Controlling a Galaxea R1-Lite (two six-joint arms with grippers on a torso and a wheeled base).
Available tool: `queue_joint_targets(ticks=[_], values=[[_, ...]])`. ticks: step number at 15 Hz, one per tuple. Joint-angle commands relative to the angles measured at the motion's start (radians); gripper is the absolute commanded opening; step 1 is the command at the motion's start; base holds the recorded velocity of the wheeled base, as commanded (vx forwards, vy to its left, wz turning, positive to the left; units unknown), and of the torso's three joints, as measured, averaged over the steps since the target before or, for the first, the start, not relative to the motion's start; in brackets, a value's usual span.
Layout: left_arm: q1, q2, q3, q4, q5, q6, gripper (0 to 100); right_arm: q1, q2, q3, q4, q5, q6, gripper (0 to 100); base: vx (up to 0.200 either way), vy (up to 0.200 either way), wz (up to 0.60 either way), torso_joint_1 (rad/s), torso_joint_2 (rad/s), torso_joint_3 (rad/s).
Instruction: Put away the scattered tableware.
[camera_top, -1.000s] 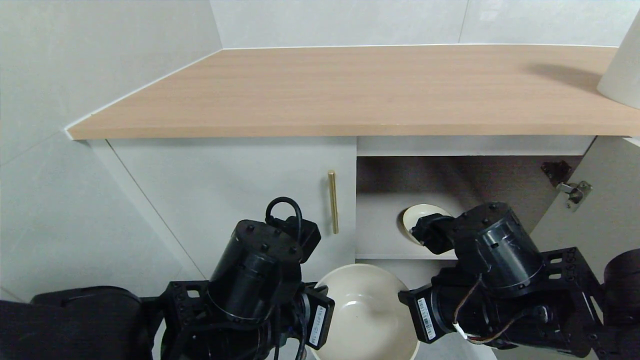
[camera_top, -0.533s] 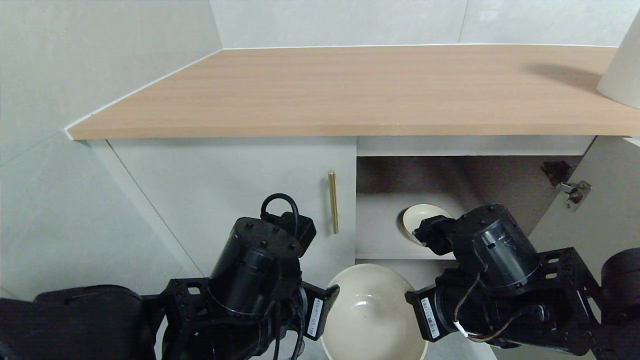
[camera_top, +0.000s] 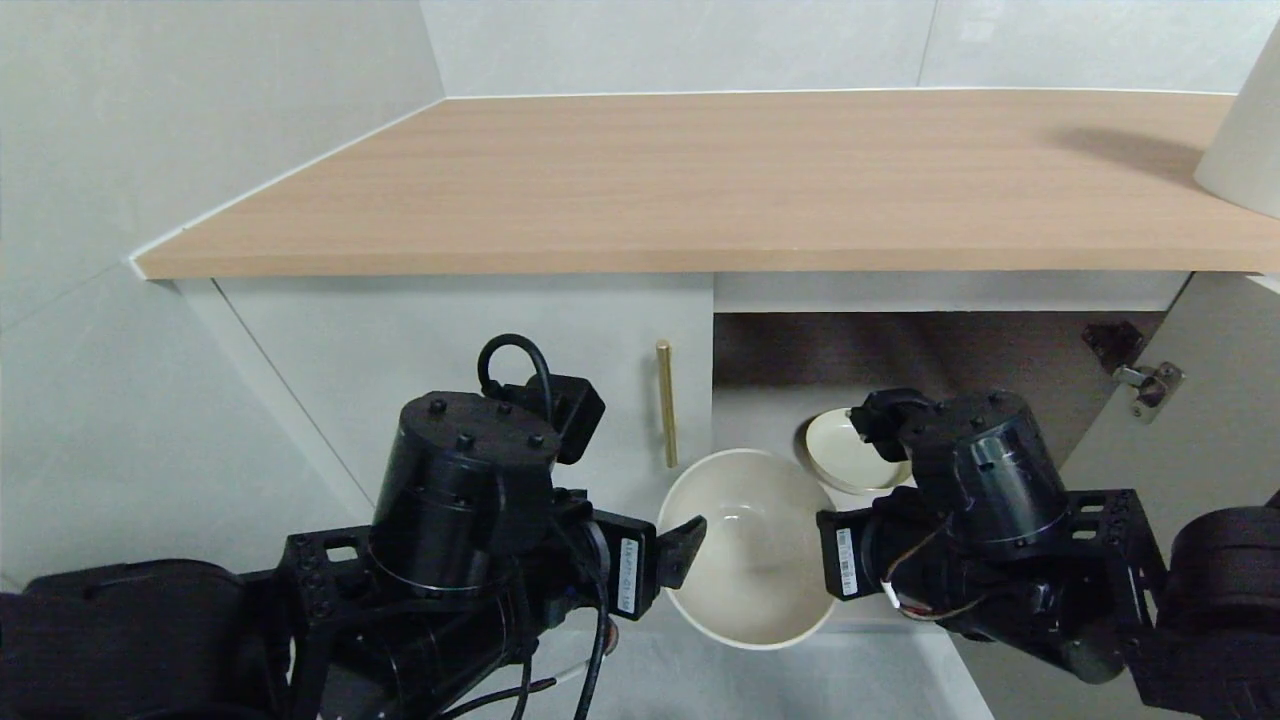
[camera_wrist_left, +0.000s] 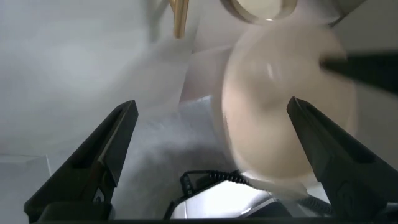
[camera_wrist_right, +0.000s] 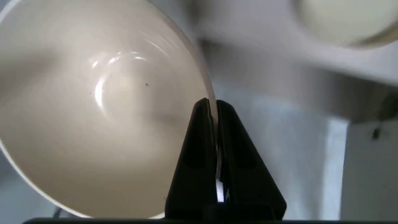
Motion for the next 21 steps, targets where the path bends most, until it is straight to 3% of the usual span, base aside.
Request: queue_joint_targets(ticks=[1, 3, 10, 21], values=[[0.002, -0.004, 0.0, -0.003, -0.001, 0.0, 100, -0.061, 0.08, 0.041, -0.127, -0.052, -0.009, 0, 0.0, 0.0, 0.0, 0.0, 0.0, 0.0], [0.004, -0.004, 0.0, -0.001, -0.001, 0.0, 100, -0.121, 0.155, 0.025, -0.191, -0.12, -0.013, 0, 0.0, 0.0, 0.0, 0.0, 0.0, 0.0], [0.005, -0.005, 0.002, -0.001, 0.0, 0.003, 100, -0.32, 0.235, -0.093, -0.222, -0.155, -0.003, 0, 0.0, 0.0, 0.0, 0.0, 0.0, 0.0], [0.005, -0.004, 0.003, -0.001, 0.0, 0.003, 100, -0.441, 0.353, -0.172, -0.253, -0.155, -0.001, 0, 0.0, 0.0, 0.0, 0.0, 0.0, 0.0]])
